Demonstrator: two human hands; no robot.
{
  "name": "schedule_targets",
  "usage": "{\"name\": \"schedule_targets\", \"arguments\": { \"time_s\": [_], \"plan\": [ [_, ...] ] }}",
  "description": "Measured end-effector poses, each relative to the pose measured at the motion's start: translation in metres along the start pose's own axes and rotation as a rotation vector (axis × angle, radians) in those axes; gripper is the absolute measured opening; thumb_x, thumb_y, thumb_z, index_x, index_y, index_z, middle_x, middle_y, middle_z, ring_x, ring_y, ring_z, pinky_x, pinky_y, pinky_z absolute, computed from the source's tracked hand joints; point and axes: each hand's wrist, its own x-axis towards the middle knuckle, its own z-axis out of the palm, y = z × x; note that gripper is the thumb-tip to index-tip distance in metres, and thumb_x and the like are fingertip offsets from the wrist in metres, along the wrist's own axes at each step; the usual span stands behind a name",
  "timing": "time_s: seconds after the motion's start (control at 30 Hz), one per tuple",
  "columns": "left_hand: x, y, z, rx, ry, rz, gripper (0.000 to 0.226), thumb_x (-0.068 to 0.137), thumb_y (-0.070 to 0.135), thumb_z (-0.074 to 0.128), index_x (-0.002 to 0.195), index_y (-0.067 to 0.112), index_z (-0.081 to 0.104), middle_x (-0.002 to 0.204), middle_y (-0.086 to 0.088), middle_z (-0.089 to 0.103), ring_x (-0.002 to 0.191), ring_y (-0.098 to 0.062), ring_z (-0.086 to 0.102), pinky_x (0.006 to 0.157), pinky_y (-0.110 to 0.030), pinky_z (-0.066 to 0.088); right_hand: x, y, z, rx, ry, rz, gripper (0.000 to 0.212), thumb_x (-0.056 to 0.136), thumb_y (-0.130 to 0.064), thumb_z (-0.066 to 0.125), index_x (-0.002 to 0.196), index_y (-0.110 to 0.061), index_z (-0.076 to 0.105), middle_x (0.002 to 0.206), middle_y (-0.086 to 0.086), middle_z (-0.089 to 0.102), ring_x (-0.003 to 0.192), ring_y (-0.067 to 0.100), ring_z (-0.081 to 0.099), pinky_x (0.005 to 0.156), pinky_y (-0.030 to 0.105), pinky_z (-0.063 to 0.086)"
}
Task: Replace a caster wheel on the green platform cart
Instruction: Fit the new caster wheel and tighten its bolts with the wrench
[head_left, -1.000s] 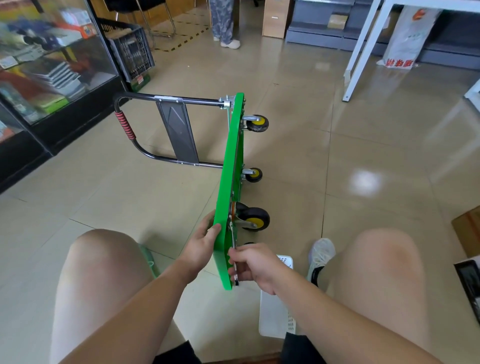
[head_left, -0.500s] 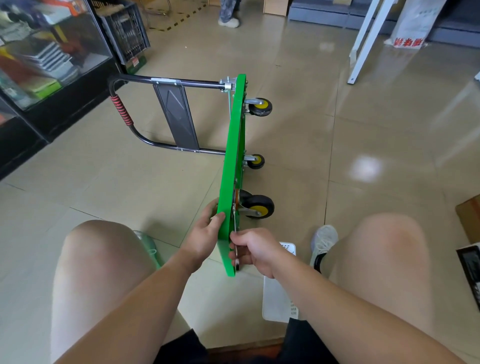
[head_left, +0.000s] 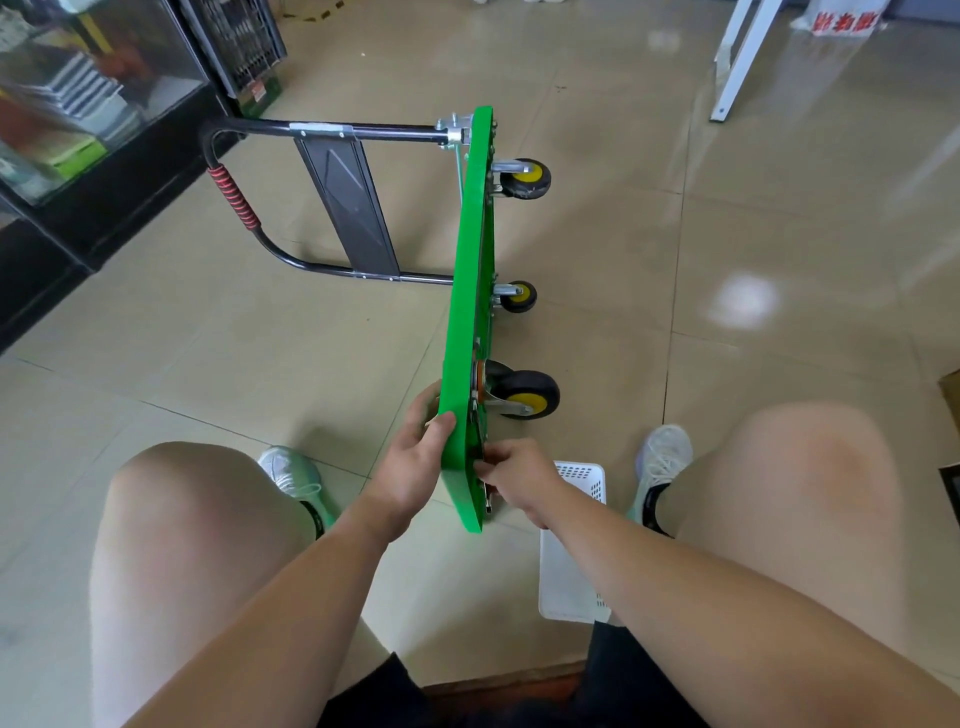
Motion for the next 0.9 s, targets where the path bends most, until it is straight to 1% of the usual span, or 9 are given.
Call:
{"name": "schedule_targets", "arguments": {
  "time_s": [0.17,0.4,0.57,0.63,0.73,0.8,0.9],
  "plan": [
    [0.000,0.002,-0.001,0.013,-0.008,0.000,0.038,0.092,0.052,0.048,0.126,0.069,0.051,0.135,0.008,0.065,0.127,-0.021,0.061,0.112,-0.053,0.046,0.011,0.004,-0.001,-0.048,0.004,-0.006,0.023,0.093,-0.017,0.070,0.114,-0.026,0.076,0.107,-0.009,0.076,0.103,0.017,0.069,0.102,0.042,0.053],
    [-0.002,0.005,0.001,0.005,-0.010,-0.009,0.037,0.093,0.049,0.047,0.123,0.071,0.051,0.134,0.009,0.066,0.126,-0.018,0.062,0.112,-0.051,0.046,0.013,0.006,-0.001,-0.036,0.000,-0.031,0.021,0.092,-0.018,0.071,0.110,-0.028,0.076,0.105,-0.009,0.077,0.101,0.018,0.071,0.099,0.043,0.055],
    [-0.004,0.006,0.002,0.002,-0.004,-0.017,0.038,0.094,0.049,0.047,0.127,0.066,0.049,0.133,0.010,0.066,0.125,-0.016,0.062,0.113,-0.047,0.046,0.007,0.007,-0.002,0.000,-0.010,-0.030,0.021,0.092,-0.016,0.071,0.109,-0.027,0.077,0.103,-0.007,0.077,0.099,0.019,0.072,0.097,0.042,0.056],
    [-0.004,0.006,0.002,0.006,-0.001,-0.012,0.037,0.098,0.045,0.047,0.131,0.062,0.048,0.132,0.010,0.067,0.123,-0.014,0.063,0.112,-0.045,0.047,0.004,0.009,-0.004,0.000,-0.014,-0.041,0.021,0.092,-0.015,0.072,0.110,-0.024,0.078,0.102,-0.006,0.078,0.096,0.018,0.073,0.096,0.041,0.057],
    [-0.004,0.006,0.003,0.010,0.004,-0.016,0.036,0.109,0.033,0.044,0.135,0.057,0.047,0.132,0.009,0.067,0.122,-0.014,0.064,0.112,-0.044,0.048,-0.001,0.009,-0.007,0.011,-0.016,-0.054,0.022,0.092,-0.011,0.071,0.112,-0.020,0.077,0.101,-0.004,0.078,0.095,0.017,0.073,0.096,0.040,0.057],
    [-0.005,0.008,0.004,0.012,0.013,-0.018,0.034,0.106,0.037,0.046,0.128,0.063,0.050,0.130,0.010,0.067,0.121,-0.014,0.064,0.111,-0.044,0.048,-0.003,0.008,-0.008,0.015,-0.019,-0.049,0.023,0.093,-0.011,0.070,0.114,-0.019,0.076,0.102,-0.003,0.077,0.095,0.017,0.072,0.097,0.040,0.057],
    [-0.006,0.010,0.004,0.014,0.018,-0.031,0.035,0.094,0.048,0.046,0.121,0.069,0.050,0.128,0.011,0.068,0.122,-0.015,0.063,0.111,-0.044,0.048,-0.002,0.006,-0.009,0.016,-0.021,-0.043,0.024,0.093,-0.011,0.070,0.116,-0.019,0.075,0.103,-0.002,0.077,0.096,0.018,0.072,0.097,0.042,0.057]
  ]
}}
